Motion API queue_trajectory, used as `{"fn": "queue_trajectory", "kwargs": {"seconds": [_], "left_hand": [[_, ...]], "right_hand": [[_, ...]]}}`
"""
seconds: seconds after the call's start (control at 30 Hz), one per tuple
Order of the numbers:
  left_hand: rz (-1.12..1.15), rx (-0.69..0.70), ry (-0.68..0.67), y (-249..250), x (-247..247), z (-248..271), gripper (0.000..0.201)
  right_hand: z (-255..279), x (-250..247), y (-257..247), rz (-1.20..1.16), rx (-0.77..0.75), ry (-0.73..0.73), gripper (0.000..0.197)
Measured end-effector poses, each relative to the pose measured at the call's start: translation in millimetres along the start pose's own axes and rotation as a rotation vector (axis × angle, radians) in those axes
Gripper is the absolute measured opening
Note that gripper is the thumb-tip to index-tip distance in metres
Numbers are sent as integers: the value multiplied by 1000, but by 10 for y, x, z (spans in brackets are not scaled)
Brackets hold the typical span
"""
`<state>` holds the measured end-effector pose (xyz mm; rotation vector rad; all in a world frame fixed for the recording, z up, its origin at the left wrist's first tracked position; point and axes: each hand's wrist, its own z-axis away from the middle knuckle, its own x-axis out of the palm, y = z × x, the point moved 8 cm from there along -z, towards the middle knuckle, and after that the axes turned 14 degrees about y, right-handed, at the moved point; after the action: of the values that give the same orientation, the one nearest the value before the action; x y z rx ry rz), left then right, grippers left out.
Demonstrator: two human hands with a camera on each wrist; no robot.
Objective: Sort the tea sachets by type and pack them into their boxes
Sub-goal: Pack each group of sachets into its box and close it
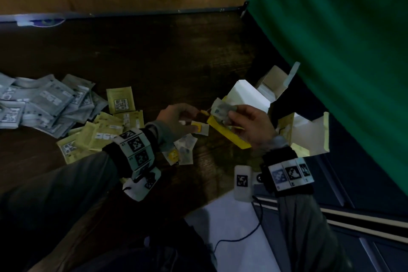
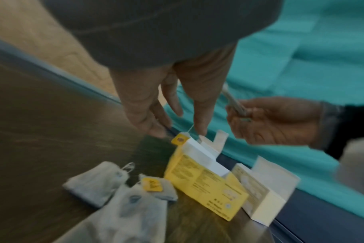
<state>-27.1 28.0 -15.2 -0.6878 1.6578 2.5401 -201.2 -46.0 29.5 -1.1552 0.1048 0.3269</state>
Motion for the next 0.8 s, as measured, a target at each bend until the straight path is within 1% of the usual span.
{"fn": "queue_trajectory", "kwargs": {"seconds": [0.07, 0.1, 0.17, 0.23, 0.3, 0.33, 0.4, 0.47, 0.53, 0.6, 0.7, 0.8], "left_hand": [[-77, 56, 21, 110, 44, -5, 57], [-87, 98, 42, 209, 67, -3, 65], [-79, 188, 74, 399, 153, 4, 71], [-100, 246, 86, 537, 268, 6, 63], [-141, 231, 64, 591, 337, 17, 39], [-134, 202, 27, 580, 372, 25, 26], [-27, 125, -42, 490, 418, 13, 15], [169, -15, -94, 382, 430, 31, 17], [381, -200, -168, 282, 484, 91, 23], [541, -336, -220, 248, 499, 180, 25], [713, -466, -275, 246, 473, 239, 23], [742, -572, -239, 234, 426, 251, 24]], "right_hand": [[49, -4, -108, -17, -27, -24, 8], [74, -1, -157, -22, -36, -38, 8], [111, 10, -218, -41, -36, -62, 8], [125, 23, -243, -62, -15, -70, 9], [123, 24, -274, -72, -23, -56, 9], [115, 12, -294, -81, -36, -43, 10], [101, -35, -341, -99, -53, -9, 12], [78, -111, -371, -106, -62, 23, 13], [49, -192, -370, -110, -62, 51, 14], [23, -246, -333, -96, -60, 76, 15], [10, -248, -254, -67, -38, 90, 15], [14, -217, -194, -52, -12, 70, 15]]}}
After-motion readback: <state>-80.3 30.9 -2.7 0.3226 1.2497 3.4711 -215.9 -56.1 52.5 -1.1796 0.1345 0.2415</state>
